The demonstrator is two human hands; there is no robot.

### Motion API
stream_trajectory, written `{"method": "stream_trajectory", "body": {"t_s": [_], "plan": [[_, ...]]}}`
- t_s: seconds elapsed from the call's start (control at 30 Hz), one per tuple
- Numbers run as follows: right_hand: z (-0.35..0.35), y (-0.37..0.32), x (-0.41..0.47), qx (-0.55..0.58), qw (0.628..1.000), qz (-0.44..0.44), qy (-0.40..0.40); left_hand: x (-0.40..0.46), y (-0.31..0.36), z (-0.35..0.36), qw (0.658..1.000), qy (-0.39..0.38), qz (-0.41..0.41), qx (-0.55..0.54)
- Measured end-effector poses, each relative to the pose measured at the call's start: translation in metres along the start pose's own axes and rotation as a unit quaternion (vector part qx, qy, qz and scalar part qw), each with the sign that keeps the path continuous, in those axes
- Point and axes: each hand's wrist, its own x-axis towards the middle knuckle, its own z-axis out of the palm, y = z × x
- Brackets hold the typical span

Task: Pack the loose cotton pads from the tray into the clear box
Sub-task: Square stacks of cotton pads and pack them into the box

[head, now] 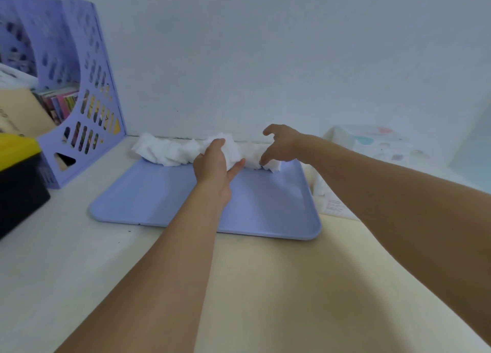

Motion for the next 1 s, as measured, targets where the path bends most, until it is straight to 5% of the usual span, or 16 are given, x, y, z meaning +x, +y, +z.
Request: {"method": "stream_trajectory", "body": {"t_s": [0.27, 0.67, 0.87, 1.0], "plan": [[0.021, 0.009, 0.009, -0.093, 0.995, -0.030, 0.006, -0.002, -0.008, 0.000, 0.995, 0.026, 0.058, 0.078], [0.002, 0.022, -0.007, 0.028, 0.998, 0.012, 0.056, 0.000, -0.012, 0.000, 0.988, 0.021, 0.085, 0.125], [-0.022, 0.017, -0.037, 0.228, 0.969, -0.018, 0.096, -0.001, -0.014, 0.000, 0.986, -0.005, 0.095, 0.136], [-0.030, 0.016, -0.082, 0.498, 0.864, -0.048, 0.061, -0.017, -0.020, 0.013, 0.991, -0.069, 0.019, 0.112]]}}
